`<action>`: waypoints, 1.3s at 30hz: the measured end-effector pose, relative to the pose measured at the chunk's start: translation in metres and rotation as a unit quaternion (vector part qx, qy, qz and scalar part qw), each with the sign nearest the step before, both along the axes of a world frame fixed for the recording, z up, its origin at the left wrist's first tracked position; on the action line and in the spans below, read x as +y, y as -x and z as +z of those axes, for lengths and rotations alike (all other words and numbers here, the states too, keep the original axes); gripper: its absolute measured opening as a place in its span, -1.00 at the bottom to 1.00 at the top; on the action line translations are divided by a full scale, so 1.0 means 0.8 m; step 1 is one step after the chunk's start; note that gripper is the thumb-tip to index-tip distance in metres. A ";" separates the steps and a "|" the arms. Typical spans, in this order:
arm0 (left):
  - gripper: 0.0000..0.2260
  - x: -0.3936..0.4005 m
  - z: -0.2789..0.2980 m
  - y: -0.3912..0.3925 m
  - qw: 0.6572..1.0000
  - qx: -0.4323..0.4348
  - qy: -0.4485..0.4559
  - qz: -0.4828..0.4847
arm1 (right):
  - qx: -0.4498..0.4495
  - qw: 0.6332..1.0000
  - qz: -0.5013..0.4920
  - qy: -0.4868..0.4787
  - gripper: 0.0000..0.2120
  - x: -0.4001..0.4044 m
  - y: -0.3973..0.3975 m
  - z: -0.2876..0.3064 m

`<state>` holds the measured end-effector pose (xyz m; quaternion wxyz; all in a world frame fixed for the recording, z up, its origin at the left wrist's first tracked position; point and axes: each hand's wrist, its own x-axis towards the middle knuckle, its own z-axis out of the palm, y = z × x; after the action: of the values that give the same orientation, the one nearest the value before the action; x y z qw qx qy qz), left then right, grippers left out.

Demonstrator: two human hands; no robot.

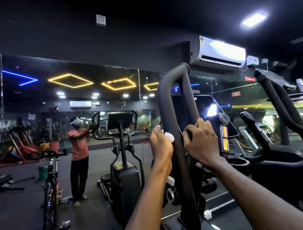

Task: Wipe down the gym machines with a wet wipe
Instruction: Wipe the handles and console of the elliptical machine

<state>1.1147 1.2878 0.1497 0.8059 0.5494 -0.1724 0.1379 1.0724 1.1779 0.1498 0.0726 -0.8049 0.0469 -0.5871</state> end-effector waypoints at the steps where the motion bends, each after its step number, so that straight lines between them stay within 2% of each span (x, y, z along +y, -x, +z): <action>1: -0.60 0.002 0.015 0.003 1.000 0.000 0.004 0.000 | 0.001 1.000 0.001 -0.002 -0.83 0.000 0.000 -0.001; 5: -0.54 0.007 -0.003 0.035 0.999 0.010 -0.045 0.006 | -0.002 1.000 0.002 -0.009 -0.83 0.000 -0.002 -0.006; 9: -0.48 0.007 0.000 0.043 0.998 0.051 -0.040 0.028 | -0.011 1.000 0.004 -0.016 -0.83 -0.001 -0.005 -0.006; 14: -0.44 -0.002 0.027 -0.011 0.996 0.071 0.003 -0.059 | -0.037 0.999 0.011 -0.030 -0.85 -0.005 -0.010 -0.009; 19: -0.50 0.012 -0.005 0.048 0.998 0.022 -0.036 0.038 | -0.048 0.998 0.007 -0.033 -0.86 -0.005 -0.013 -0.011; 21: -0.51 0.009 0.014 0.033 0.999 0.048 -0.022 0.014 | -0.049 0.998 0.008 -0.032 -0.86 -0.004 -0.014 -0.011; 23: -0.49 0.007 0.052 0.018 0.996 0.077 0.017 -0.050 | -0.051 0.998 0.012 -0.030 -0.86 -0.005 -0.013 -0.011; 25: -0.46 0.010 0.079 0.017 0.992 0.077 0.032 -0.091 | -0.055 0.998 0.016 -0.032 -0.86 -0.005 -0.011 -0.010; 29: -0.44 0.013 0.058 0.014 0.988 0.059 0.047 -0.132 | -0.041 0.998 0.036 -0.042 -0.89 0.004 -0.002 -0.003; 31: -0.40 0.013 0.045 0.016 0.987 0.058 0.049 -0.145 | -0.067 0.987 0.127 -0.075 -0.88 0.022 0.015 0.021; 33: -0.36 0.016 0.041 0.017 0.976 0.051 0.080 -0.196 | -0.067 0.977 0.201 -0.009 -0.77 0.052 0.036 0.054; 35: -0.33 0.022 0.040 0.012 0.958 0.047 0.119 -0.258 | 0.049 0.971 0.196 0.124 -0.60 0.078 0.049 0.083; 37: -0.23 0.032 0.034 0.005 0.940 0.050 0.132 -0.311 | 0.178 0.942 0.050 0.279 -0.63 0.095 0.056 0.104; 39: -0.17 0.039 0.029 -0.001 0.927 0.042 0.139 -0.346 | 0.252 0.897 -0.050 0.359 -0.73 0.110 0.062 0.120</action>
<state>1.1152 1.3189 0.1728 0.8783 0.3436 -0.2967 -0.1500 1.0229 1.2659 0.2456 -0.2651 -0.8940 -0.1102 -0.3442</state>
